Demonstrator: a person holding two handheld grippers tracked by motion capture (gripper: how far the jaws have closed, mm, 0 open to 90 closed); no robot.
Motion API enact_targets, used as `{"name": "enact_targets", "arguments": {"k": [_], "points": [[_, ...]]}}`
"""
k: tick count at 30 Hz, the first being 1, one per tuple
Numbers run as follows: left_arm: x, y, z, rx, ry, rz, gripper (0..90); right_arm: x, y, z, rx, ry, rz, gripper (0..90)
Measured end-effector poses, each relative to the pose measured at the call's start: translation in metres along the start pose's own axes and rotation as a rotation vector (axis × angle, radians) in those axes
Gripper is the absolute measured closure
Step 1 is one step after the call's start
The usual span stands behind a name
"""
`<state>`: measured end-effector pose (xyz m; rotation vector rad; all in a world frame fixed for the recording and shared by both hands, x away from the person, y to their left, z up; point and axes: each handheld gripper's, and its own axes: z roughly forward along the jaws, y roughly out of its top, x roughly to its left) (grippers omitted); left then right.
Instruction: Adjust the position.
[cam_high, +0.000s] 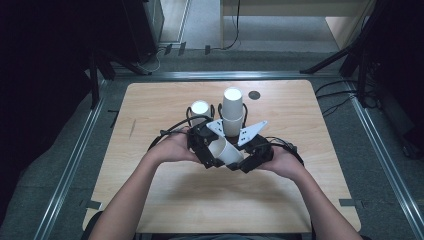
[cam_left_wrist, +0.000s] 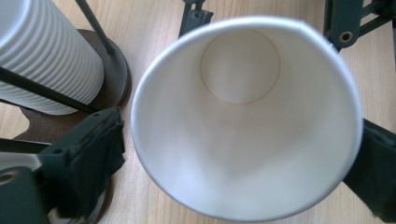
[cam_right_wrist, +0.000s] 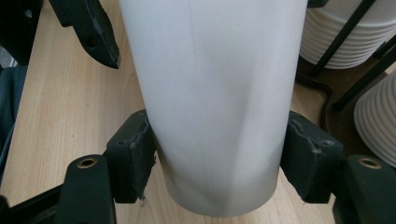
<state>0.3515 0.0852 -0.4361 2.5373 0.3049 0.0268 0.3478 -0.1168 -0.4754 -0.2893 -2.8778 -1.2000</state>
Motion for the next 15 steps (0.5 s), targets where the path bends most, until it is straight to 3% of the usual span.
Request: {"name": "enact_targets", "arguments": {"k": [1,8,15], "points": [[0.001,-0.003,0.000,-0.020,-0.019,-0.009,2.0,0.000,0.000,-0.001,-0.004,0.000,0.000,32.8],[0.000,-0.009,-0.001,-0.072,-0.025,-0.021,2.1,-0.001,-0.001,-0.005,-0.016,-0.005,0.000,32.7],[0.004,-0.017,-0.002,-0.146,-0.038,-0.072,5.8,-0.003,-0.002,-0.008,-0.035,-0.006,0.012,32.7]]}}
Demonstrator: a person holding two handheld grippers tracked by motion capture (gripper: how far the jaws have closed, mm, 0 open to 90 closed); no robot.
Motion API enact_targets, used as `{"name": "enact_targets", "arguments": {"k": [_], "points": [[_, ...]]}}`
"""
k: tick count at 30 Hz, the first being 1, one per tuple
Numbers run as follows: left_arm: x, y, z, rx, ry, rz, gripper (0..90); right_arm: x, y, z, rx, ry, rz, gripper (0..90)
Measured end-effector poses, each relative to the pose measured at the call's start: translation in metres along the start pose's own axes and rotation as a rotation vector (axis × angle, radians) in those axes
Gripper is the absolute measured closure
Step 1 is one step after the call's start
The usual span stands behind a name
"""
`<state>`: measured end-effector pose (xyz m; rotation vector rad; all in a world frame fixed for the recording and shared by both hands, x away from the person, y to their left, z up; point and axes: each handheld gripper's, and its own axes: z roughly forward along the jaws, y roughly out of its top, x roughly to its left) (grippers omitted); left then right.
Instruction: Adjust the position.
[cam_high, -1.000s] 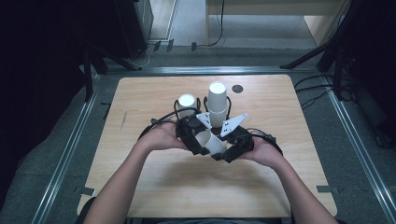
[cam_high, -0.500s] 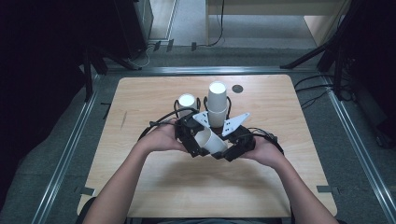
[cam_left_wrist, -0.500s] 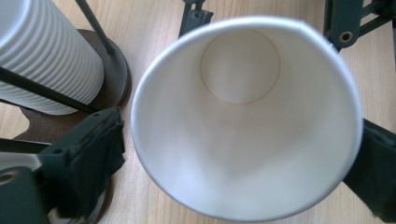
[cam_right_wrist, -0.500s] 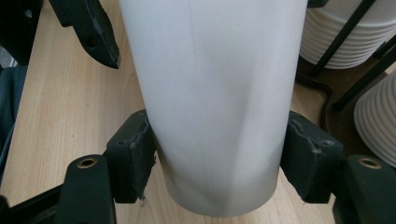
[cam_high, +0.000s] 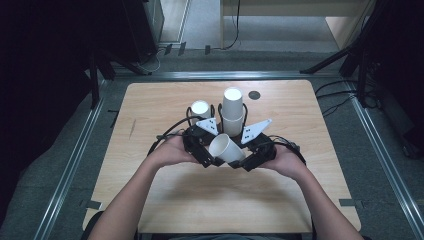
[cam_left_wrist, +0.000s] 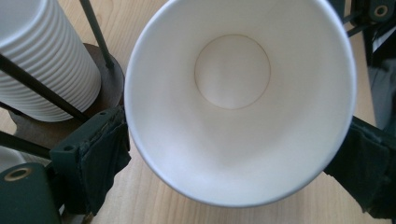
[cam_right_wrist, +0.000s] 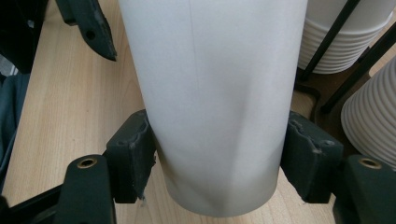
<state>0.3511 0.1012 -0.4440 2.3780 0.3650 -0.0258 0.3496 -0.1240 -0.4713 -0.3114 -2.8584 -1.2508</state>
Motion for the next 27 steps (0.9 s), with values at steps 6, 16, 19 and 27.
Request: {"name": "enact_targets", "arguments": {"k": [6,16,19,27], "points": [[0.0027,-0.0053,0.0000,-0.068,-0.021,-0.030,5.8,-0.0011,-0.0006,-0.0012,-0.008,0.007,0.004,32.6],[0.0021,-0.0063,0.0035,-0.173,-0.024,-0.076,7.2,-0.0021,-0.0004,-0.0019,-0.029,0.020,0.014,32.6],[0.0007,-0.0070,0.0055,-0.198,-0.037,-0.082,13.9,-0.0015,-0.0003,-0.0019,-0.033,0.023,0.018,32.7],[0.0006,-0.0055,0.0047,-0.214,-0.040,-0.113,21.7,-0.0025,-0.0003,-0.0027,-0.042,0.031,0.028,33.1]]}}
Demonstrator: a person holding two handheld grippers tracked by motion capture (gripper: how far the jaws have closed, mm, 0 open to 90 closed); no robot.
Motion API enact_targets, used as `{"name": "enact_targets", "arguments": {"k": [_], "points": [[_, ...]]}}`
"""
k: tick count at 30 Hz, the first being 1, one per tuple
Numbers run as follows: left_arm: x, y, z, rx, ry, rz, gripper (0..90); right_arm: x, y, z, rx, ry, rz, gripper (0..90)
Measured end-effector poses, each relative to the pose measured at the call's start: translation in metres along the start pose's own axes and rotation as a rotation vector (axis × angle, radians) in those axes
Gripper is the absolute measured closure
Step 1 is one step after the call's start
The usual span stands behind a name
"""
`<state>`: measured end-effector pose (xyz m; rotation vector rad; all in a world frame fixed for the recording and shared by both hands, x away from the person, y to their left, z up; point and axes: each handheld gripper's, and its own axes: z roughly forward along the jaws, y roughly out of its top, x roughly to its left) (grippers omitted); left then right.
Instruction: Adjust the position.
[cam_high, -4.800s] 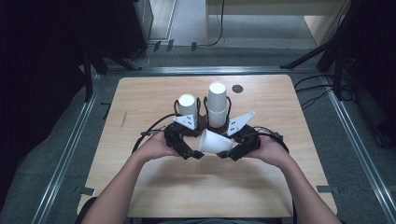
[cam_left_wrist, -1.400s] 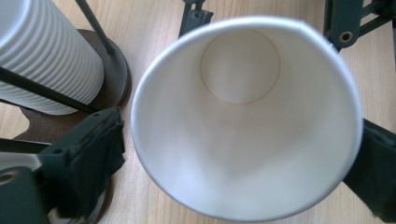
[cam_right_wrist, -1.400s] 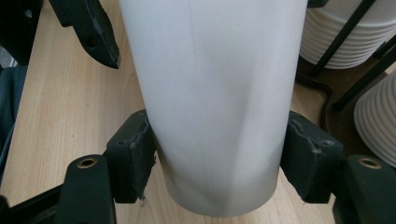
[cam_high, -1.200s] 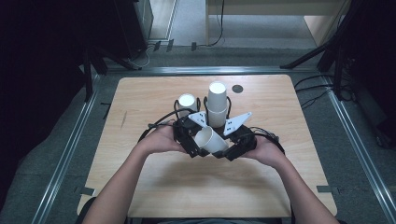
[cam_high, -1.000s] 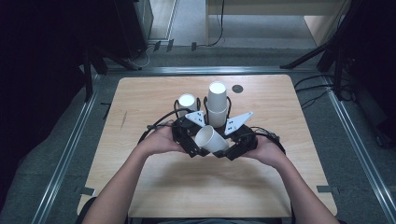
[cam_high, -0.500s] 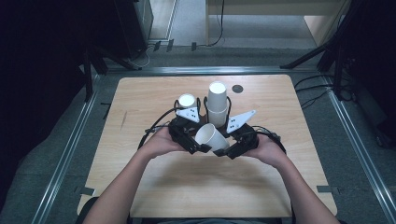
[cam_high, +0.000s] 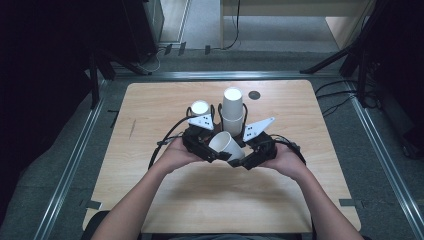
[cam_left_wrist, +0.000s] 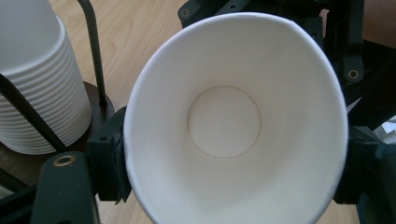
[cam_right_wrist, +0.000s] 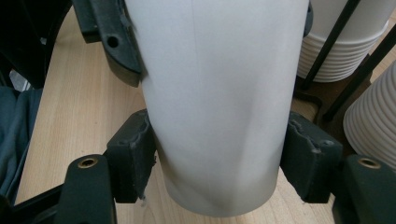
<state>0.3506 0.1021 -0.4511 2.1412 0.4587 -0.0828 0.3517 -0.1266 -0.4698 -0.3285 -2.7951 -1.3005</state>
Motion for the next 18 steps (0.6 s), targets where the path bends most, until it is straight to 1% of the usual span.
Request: {"name": "enact_targets", "arguments": {"k": [4,5,8,9,10,11,12,13,16,17,18], "points": [[-0.0023,0.0008,0.0013,0.021,0.014,0.011,23.6,0.0000,-0.0007,0.0010,0.016,0.002,0.008,33.0],[-0.0029,0.0008,0.0014,0.026,0.016,0.019,23.9,0.0003,-0.0005,0.0021,0.024,0.000,0.002,32.7],[-0.0024,0.0008,0.0006,0.035,0.010,0.006,24.2,0.0010,-0.0001,0.0029,0.031,0.001,0.009,31.5],[-0.0024,0.0008,0.0006,0.035,0.010,0.006,24.2,0.0014,-0.0001,0.0033,0.031,-0.001,0.011,29.4],[-0.0017,0.0009,0.0001,0.043,0.017,0.006,24.3,0.0021,-0.0002,0.0037,0.034,-0.002,0.012,26.7],[-0.0012,0.0009,-0.0004,0.044,0.025,0.002,24.3,0.0021,-0.0002,0.0037,0.034,-0.002,0.012,26.7],[-0.0003,0.0012,-0.0013,0.048,0.022,-0.012,24.3,0.0029,-0.0003,0.0042,0.033,-0.006,0.015,25.1],[0.0001,0.0015,-0.0020,0.047,0.024,-0.016,24.3,0.0033,-0.0003,0.0045,0.034,-0.007,0.018,24.2],[-0.0009,0.0023,-0.0037,0.054,0.030,-0.007,24.3,0.0042,0.0000,0.0050,0.039,-0.012,0.032,22.4],[-0.0011,0.0025,-0.0042,0.059,0.026,-0.007,24.3,0.0042,0.0000,0.0050,0.039,-0.012,0.032,22.4],[-0.0014,0.0027,-0.0048,0.066,0.036,0.003,24.2,0.0040,-0.0007,0.0053,0.043,-0.015,0.027,22.3]]}}
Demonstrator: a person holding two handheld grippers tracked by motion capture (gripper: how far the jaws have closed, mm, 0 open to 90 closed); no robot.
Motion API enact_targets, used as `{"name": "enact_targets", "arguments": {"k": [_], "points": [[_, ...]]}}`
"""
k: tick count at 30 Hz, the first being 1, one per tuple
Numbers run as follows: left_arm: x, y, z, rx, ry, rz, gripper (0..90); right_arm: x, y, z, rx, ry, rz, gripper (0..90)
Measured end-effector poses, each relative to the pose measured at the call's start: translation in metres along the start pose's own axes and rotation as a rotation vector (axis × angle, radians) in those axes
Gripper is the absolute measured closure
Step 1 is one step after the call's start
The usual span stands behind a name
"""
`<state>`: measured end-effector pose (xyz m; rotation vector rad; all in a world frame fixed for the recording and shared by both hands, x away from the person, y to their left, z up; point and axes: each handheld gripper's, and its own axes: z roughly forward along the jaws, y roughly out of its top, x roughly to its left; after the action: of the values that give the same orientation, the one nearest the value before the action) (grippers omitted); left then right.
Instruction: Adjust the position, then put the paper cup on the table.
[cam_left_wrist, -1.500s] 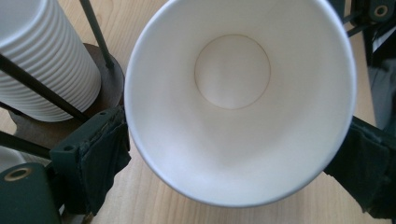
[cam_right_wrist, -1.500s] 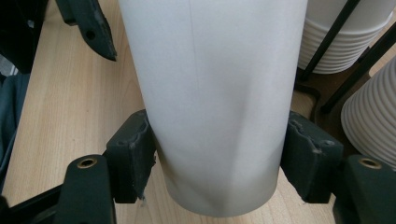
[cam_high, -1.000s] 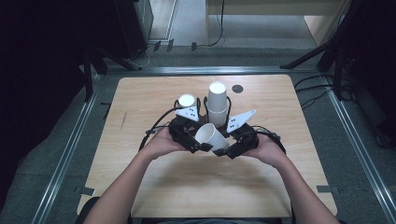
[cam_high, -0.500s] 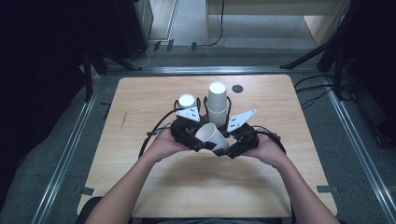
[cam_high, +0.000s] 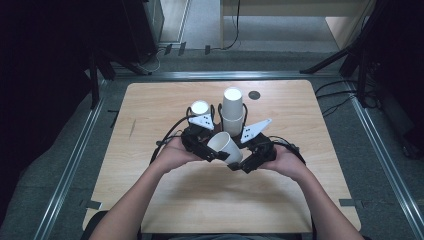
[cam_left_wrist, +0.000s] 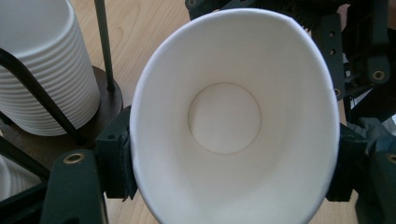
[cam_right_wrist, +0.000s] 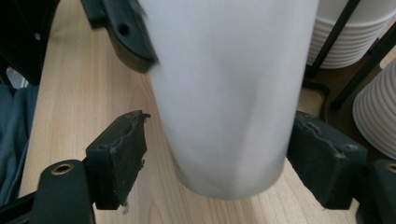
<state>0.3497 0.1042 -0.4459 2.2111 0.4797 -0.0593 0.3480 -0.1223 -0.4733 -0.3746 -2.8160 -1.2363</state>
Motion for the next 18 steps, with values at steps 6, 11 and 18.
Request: {"name": "enact_targets", "arguments": {"k": [6,11,18], "points": [[0.003,-0.002,-0.007,0.009,0.008,-0.009,24.3,-0.001,-0.005,-0.001,0.018,-0.025,0.008,21.6],[0.005,-0.005,-0.012,0.021,0.015,-0.023,24.5,-0.001,-0.005,-0.006,0.011,-0.060,0.024,20.7],[0.008,-0.008,-0.021,0.031,0.034,-0.012,24.5,0.002,-0.006,-0.010,-0.012,-0.073,0.035,20.7]]}}
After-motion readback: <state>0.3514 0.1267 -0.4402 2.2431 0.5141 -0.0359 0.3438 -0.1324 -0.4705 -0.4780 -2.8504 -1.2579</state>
